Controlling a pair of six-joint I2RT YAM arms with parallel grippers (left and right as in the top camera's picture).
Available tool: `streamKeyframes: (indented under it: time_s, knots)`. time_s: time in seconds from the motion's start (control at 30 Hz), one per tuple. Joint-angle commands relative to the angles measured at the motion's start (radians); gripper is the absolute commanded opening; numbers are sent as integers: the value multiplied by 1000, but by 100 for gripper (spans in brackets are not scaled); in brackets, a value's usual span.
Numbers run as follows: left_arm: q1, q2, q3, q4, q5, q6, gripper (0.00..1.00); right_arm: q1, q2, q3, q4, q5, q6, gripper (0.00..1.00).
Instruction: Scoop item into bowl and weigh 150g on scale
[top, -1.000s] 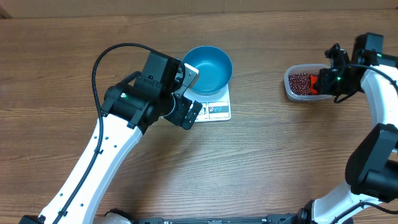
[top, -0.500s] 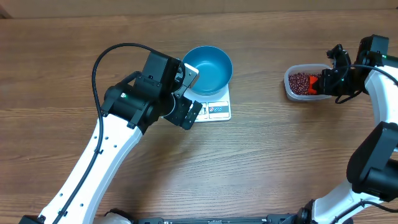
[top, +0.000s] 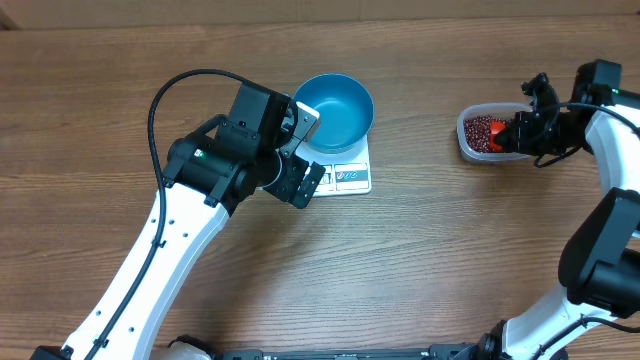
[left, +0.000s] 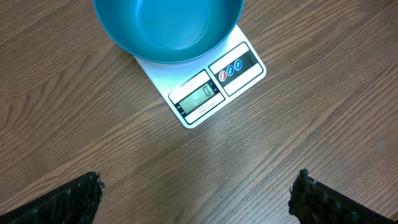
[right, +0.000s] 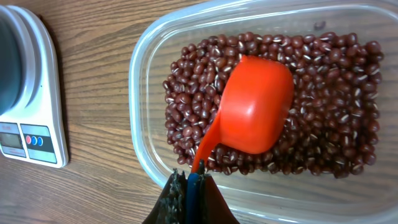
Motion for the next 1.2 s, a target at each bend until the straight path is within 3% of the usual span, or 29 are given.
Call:
streamKeyframes:
  time_s: [0.0,0.33,1.17]
  knots:
    - [1,7,-8,3,15,22,100,-18,32,-2,-10,-77,-1,4]
    - [1,7,-8,3,15,22,100,-103,33,-2,-22,-236,-37,4]
    - [1,7,-8,3,15,22,100,-182,101,-2,-40,-368,-31,4]
